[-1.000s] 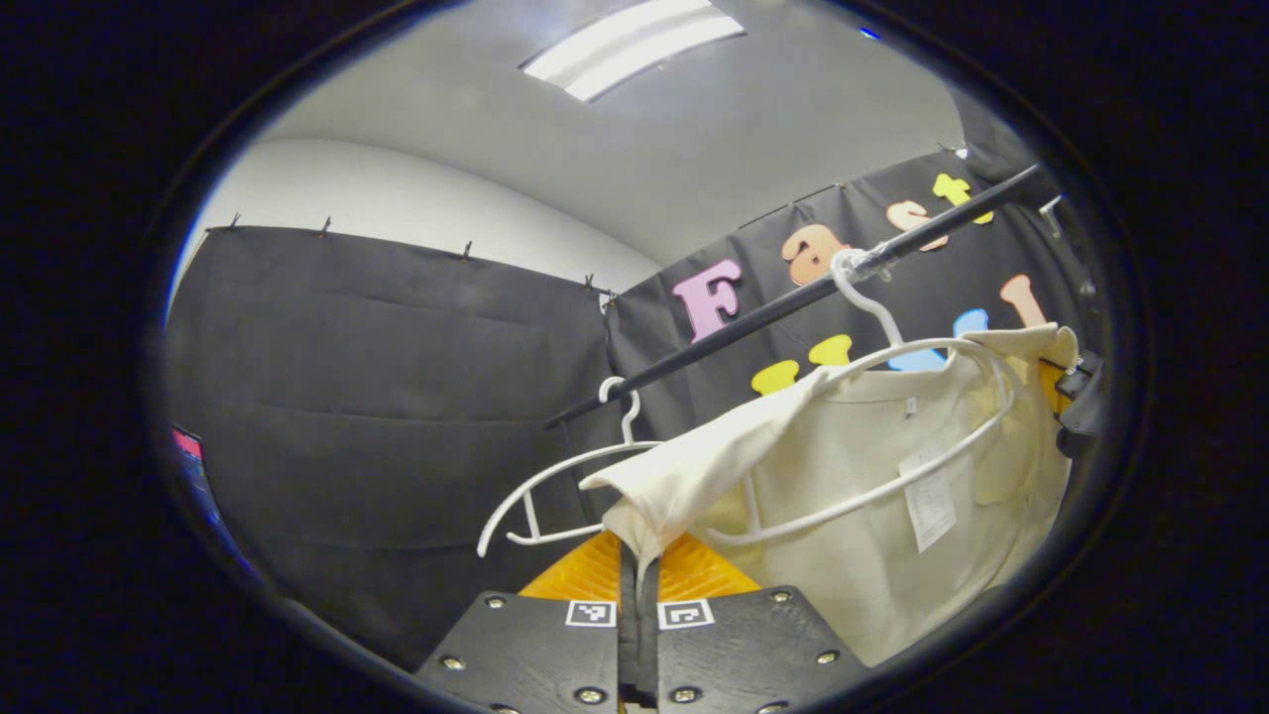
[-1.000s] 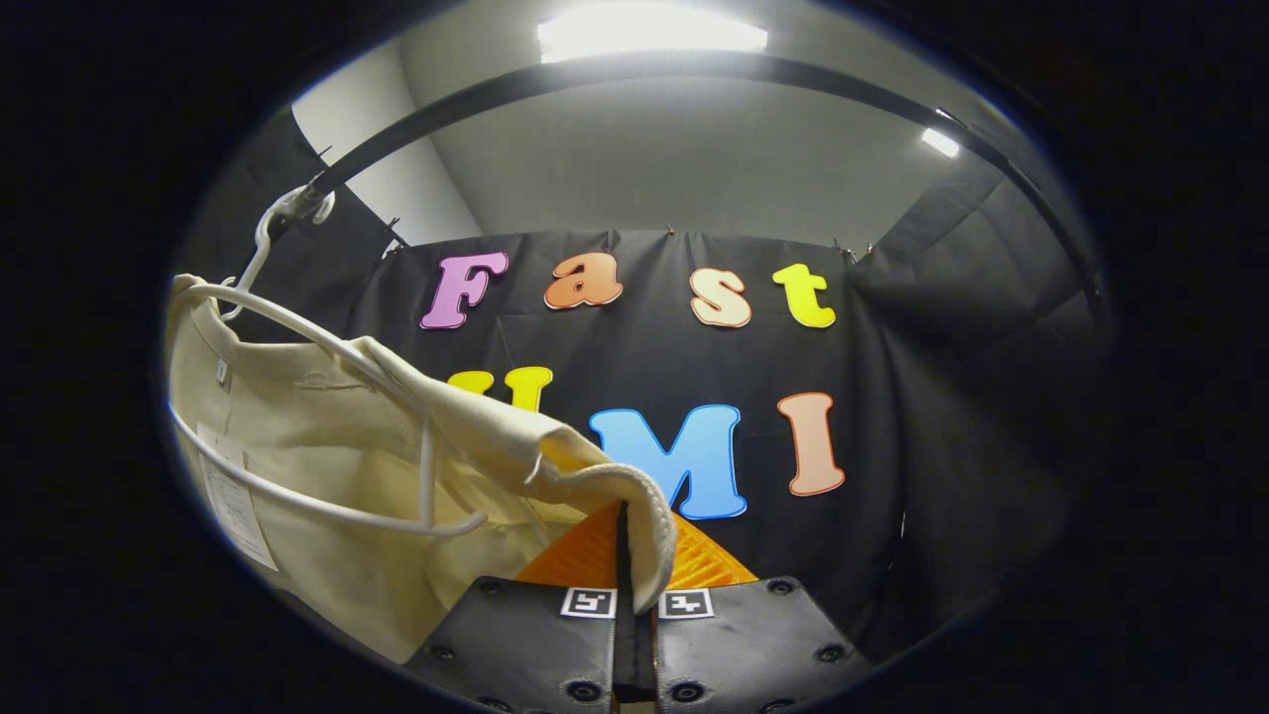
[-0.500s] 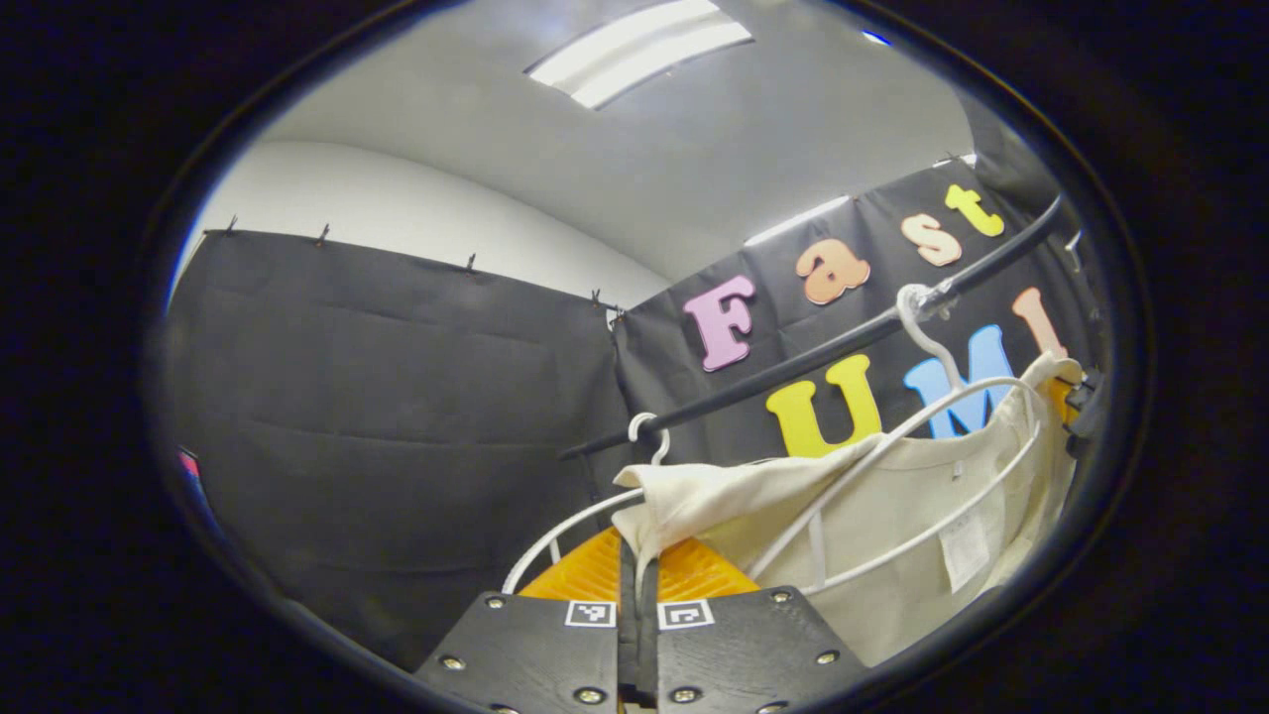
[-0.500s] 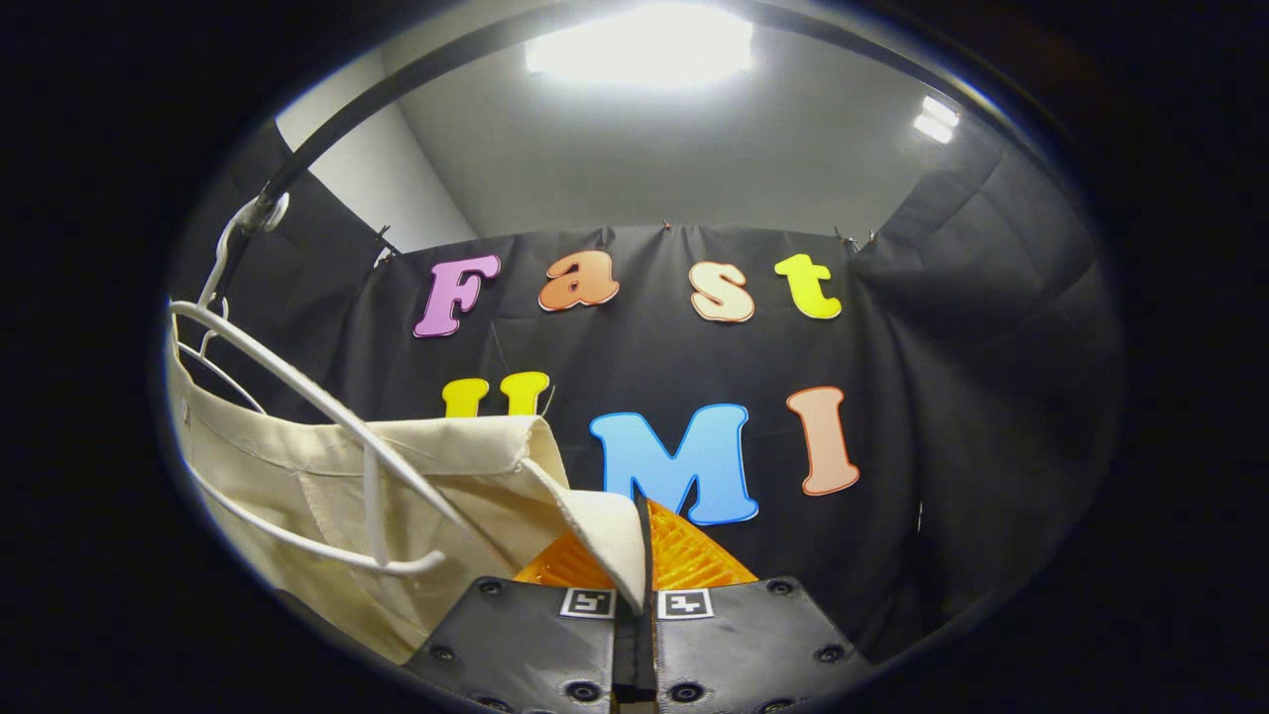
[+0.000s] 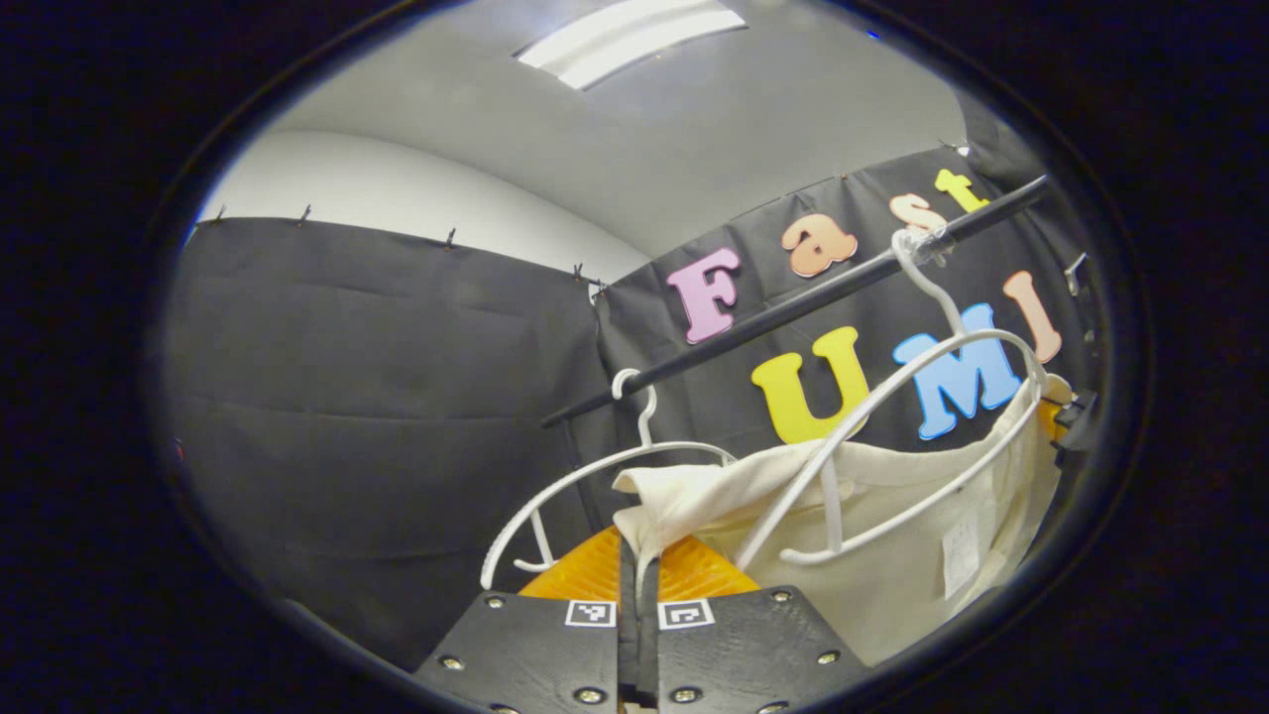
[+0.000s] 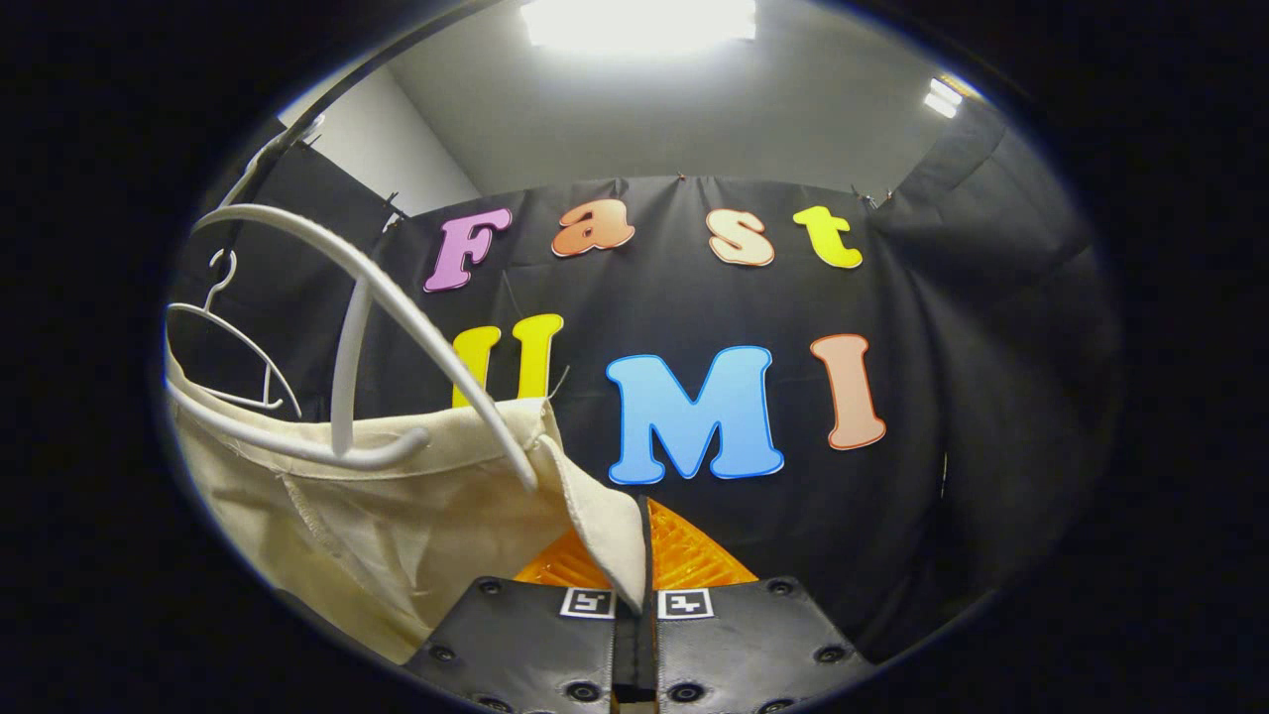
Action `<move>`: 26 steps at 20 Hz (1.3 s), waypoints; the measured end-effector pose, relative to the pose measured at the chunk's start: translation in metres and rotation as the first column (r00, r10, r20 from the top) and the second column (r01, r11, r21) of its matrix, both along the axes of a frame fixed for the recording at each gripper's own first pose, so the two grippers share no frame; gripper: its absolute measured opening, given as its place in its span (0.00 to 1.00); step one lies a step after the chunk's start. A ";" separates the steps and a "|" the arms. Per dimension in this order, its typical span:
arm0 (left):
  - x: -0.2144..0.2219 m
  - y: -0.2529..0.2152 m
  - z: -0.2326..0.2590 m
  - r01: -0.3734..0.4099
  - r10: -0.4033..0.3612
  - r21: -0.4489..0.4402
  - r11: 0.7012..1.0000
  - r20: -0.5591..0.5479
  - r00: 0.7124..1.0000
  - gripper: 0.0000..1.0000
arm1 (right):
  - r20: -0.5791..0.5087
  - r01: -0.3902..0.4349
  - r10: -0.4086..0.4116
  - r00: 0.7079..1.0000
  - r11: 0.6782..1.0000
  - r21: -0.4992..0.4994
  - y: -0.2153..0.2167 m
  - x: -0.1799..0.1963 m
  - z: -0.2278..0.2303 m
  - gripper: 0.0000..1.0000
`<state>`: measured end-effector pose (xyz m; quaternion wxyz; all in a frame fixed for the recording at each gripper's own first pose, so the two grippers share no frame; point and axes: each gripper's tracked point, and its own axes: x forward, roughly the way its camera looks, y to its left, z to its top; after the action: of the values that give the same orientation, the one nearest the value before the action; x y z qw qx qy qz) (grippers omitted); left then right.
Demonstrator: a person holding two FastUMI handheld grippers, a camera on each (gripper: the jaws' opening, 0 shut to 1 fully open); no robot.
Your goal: Grasp the clothes on the hanger with both hands and then place them into the laundry hamper below.
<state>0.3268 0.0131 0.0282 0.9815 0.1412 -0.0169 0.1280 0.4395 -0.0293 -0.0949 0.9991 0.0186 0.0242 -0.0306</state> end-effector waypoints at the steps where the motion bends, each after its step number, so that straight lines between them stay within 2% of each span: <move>1: 0.003 0.000 -0.008 -0.003 0.003 -0.006 1.000 -0.011 1.000 0.00 | -0.018 -0.006 0.006 1.000 1.000 -0.001 0.002 0.002 -0.009 0.03; 2: 0.005 -0.001 -0.016 -0.001 0.001 -0.015 1.000 -0.021 1.000 0.01 | -0.035 -0.015 0.016 0.999 1.000 0.001 0.005 0.002 -0.017 0.01; 7: -0.005 0.003 -0.047 -0.007 0.006 -0.032 0.999 -0.035 0.999 0.02 | -0.048 -0.074 0.073 0.996 0.997 -0.008 0.026 -0.015 -0.038 0.03; 11: -0.015 0.005 -0.077 -0.006 0.000 -0.070 0.998 -0.079 0.997 0.02 | -0.058 -0.138 0.137 0.989 0.990 -0.022 0.048 -0.046 -0.045 0.02; 15: -0.045 -0.003 -0.107 0.010 -0.021 -0.084 0.996 -0.131 0.991 0.02 | -0.075 -0.199 0.197 0.978 0.980 -0.024 0.069 -0.084 -0.050 0.01; 16: -0.054 -0.002 -0.112 0.014 -0.026 -0.089 0.996 -0.138 0.990 0.00 | -0.079 -0.212 0.210 0.975 0.977 -0.021 0.075 -0.094 -0.048 0.01; 26: -0.137 -0.001 -0.113 0.091 -0.108 -0.111 0.990 -0.156 0.982 0.00 | -0.038 -0.344 0.345 0.938 0.938 0.033 0.141 -0.198 0.000 0.02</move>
<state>0.1899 0.0118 -0.0846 0.9908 0.0993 0.0623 0.0677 0.2416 0.1113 -0.0947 0.9879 0.0261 0.0488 0.1448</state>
